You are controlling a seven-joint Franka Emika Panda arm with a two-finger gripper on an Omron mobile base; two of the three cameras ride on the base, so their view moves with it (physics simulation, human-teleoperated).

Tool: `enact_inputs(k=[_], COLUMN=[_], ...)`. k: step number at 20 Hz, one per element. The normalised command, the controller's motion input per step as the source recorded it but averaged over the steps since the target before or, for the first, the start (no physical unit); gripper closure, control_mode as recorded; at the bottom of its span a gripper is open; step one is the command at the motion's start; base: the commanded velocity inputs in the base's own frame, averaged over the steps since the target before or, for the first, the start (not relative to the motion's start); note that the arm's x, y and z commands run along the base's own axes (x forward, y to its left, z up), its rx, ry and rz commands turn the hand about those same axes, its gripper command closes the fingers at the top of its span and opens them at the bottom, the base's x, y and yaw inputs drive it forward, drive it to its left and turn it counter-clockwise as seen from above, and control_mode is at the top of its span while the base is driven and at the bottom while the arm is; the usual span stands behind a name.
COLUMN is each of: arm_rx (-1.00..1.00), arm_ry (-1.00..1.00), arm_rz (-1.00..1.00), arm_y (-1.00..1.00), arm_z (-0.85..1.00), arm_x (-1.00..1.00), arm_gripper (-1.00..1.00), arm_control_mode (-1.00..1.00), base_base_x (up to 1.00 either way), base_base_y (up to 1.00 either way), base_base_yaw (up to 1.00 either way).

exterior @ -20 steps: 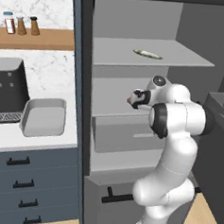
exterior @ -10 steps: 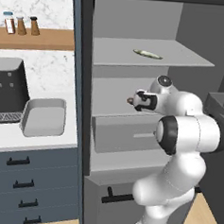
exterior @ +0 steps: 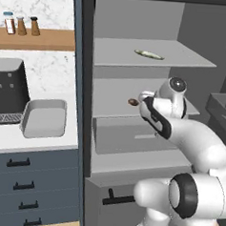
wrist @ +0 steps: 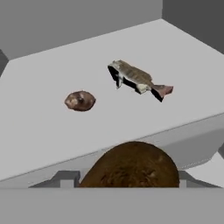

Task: Place one mushroom and one fish in each tupperware on the nearby counter, to pack two identical lunches.

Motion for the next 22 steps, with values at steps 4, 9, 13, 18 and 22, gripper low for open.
enact_inputs(k=[4, 9, 13, 18, 22], arm_rx=[0.0, -0.02, -0.02, -0.03, 0.0], arm_ry=[0.0, -0.03, -0.01, 0.0, 0.0], arm_rz=[0.0, 0.01, 0.04, 0.09, 0.0], arm_y=[0.06, 0.07, 0.07, 0.17, 0.0], arm_z=[0.47, 0.34, 0.22, 0.24, 0.0], arm_x=[-1.0, -1.0, -1.0, -1.0, 0.0], arm_gripper=[1.0, 1.0, 1.0, 1.0, 1.0], arm_control_mode=[-1.0, -1.0, -1.0, -1.0, 1.0], base_base_x=[0.0, 0.0, 0.0, 0.0, -1.0], base_base_y=[0.0, 0.0, 0.0, 0.0, 0.43], base_base_yaw=[0.0, 0.0, 0.0, 0.0, 0.14])
